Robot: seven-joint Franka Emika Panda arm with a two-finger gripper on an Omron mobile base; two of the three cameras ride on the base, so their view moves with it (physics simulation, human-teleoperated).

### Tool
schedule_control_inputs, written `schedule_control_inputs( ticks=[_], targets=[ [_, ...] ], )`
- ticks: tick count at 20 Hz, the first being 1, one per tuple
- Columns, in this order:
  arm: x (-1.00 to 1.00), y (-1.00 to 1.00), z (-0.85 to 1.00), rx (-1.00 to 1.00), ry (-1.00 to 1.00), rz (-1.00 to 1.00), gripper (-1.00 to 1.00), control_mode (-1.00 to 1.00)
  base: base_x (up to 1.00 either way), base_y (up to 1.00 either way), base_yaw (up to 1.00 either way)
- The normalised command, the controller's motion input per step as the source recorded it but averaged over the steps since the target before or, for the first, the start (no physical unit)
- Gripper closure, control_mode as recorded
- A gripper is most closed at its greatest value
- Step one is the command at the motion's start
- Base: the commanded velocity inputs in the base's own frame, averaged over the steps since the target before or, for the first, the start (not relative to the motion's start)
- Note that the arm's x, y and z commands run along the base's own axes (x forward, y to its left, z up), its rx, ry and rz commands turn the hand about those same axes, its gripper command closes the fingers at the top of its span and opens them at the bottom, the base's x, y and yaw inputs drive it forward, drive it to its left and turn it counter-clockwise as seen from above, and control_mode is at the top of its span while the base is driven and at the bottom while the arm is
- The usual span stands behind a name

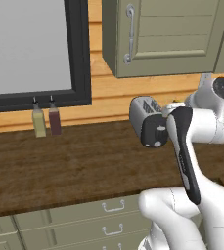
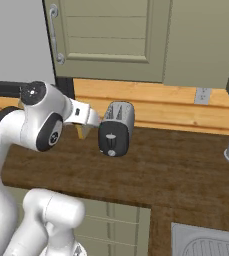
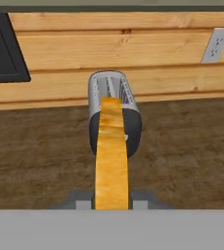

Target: Start the toaster. Once the lever pops up, take the bread to the plate on the dining counter.

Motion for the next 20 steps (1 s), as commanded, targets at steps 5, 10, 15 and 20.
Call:
schedule_control_inputs(
  ticks=[5, 10, 15, 20],
  targets=[
    [-0.31, 0.30, 0.26, 0.00, 0.08, 0.00, 1.00, -1.00, 0.00, 0.00, 0.00],
    [-0.42, 0.08, 0.07, 0.00, 0.00, 0.01, 1.00, -1.00, 0.00, 0.00, 0.00],
    [-0.38, 0.00, 0.00, 0.01, 0.00, 0.02, 1.00, -1.00, 0.00, 0.00, 0.00],
    [-0.22, 0.00, 0.00, 0.00, 0.00, 0.03, 1.00, -1.00, 0.00, 0.00, 0.00]
  ],
)
